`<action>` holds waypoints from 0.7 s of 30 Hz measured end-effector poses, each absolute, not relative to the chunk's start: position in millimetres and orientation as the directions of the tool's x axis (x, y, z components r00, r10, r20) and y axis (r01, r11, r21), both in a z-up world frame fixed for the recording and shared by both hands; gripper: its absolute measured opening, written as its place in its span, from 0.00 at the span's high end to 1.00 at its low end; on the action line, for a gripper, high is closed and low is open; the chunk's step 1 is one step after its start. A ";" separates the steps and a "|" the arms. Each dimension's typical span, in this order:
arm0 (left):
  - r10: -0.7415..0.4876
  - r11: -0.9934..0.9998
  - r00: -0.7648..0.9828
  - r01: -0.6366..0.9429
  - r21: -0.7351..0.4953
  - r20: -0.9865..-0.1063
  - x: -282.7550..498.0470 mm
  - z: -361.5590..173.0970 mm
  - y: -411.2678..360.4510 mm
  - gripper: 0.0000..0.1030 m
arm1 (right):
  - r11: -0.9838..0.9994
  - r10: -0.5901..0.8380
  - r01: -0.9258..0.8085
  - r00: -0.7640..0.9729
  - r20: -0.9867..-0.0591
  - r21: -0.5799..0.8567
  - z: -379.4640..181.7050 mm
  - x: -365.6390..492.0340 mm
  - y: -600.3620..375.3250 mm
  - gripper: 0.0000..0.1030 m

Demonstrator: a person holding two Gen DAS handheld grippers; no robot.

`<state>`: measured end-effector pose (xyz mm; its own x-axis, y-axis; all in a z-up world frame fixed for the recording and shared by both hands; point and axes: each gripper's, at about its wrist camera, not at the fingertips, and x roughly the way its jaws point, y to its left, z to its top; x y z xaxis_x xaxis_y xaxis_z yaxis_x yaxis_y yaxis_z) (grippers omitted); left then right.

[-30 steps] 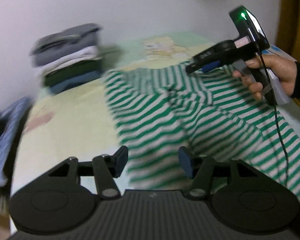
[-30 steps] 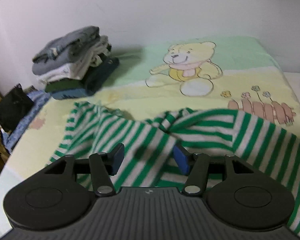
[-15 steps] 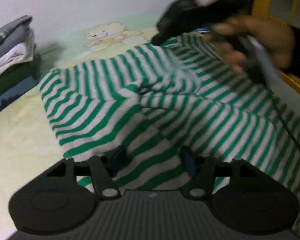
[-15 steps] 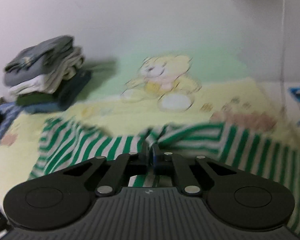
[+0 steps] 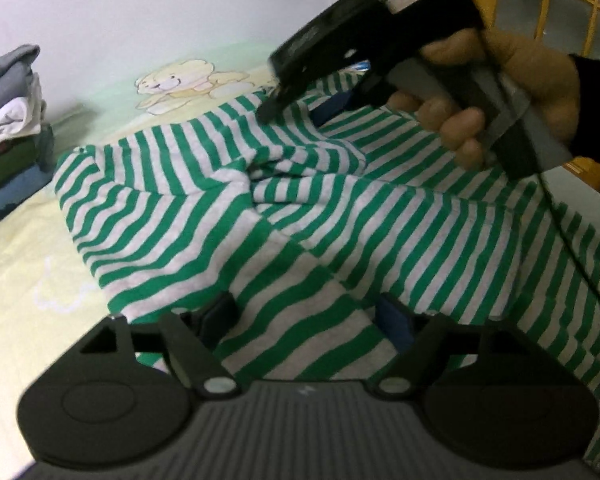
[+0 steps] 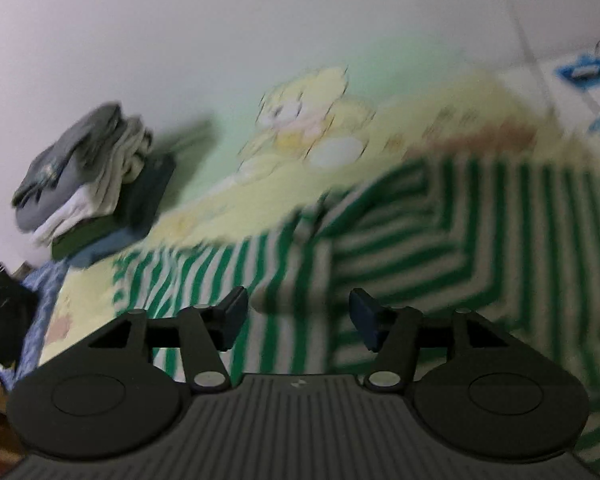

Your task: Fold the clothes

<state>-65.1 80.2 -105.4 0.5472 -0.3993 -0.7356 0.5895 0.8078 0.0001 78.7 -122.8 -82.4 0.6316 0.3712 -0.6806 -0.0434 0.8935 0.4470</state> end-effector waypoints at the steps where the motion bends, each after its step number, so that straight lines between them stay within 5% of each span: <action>1: -0.402 0.805 0.545 0.593 -0.001 -0.736 -65.3 -105.2 80.5 0.24 | 0.903 0.361 -0.050 0.625 -0.692 0.426 -85.7 79.7 -115.2 0.54; 5: -0.409 0.796 0.539 0.605 0.001 -0.736 -66.0 -105.2 81.9 0.23 | 0.948 0.278 -0.070 0.653 -0.704 0.310 -85.9 92.1 -98.8 0.92; 13: -0.413 0.792 0.539 0.610 0.002 -0.734 -66.4 -106.0 82.6 0.22 | 0.987 0.163 -0.109 0.699 -0.696 0.121 -92.2 120.0 -80.7 0.94; 17: -0.417 0.789 0.537 0.614 0.000 -0.734 -67.6 -106.2 83.5 0.20 | 0.979 0.199 -0.110 0.695 -0.691 0.171 -87.7 119.4 -91.6 0.90; 20: -0.424 0.785 0.537 0.619 -0.001 -0.730 -66.5 -108.4 83.7 0.17 | 0.981 0.167 -0.057 0.735 -0.657 0.186 -69.2 94.8 -104.8 0.54; 21: -0.425 0.784 0.537 0.621 0.000 -0.729 -66.5 -108.6 83.0 0.17 | 0.986 0.141 -0.046 0.759 -0.635 0.163 -62.5 82.0 -104.2 0.51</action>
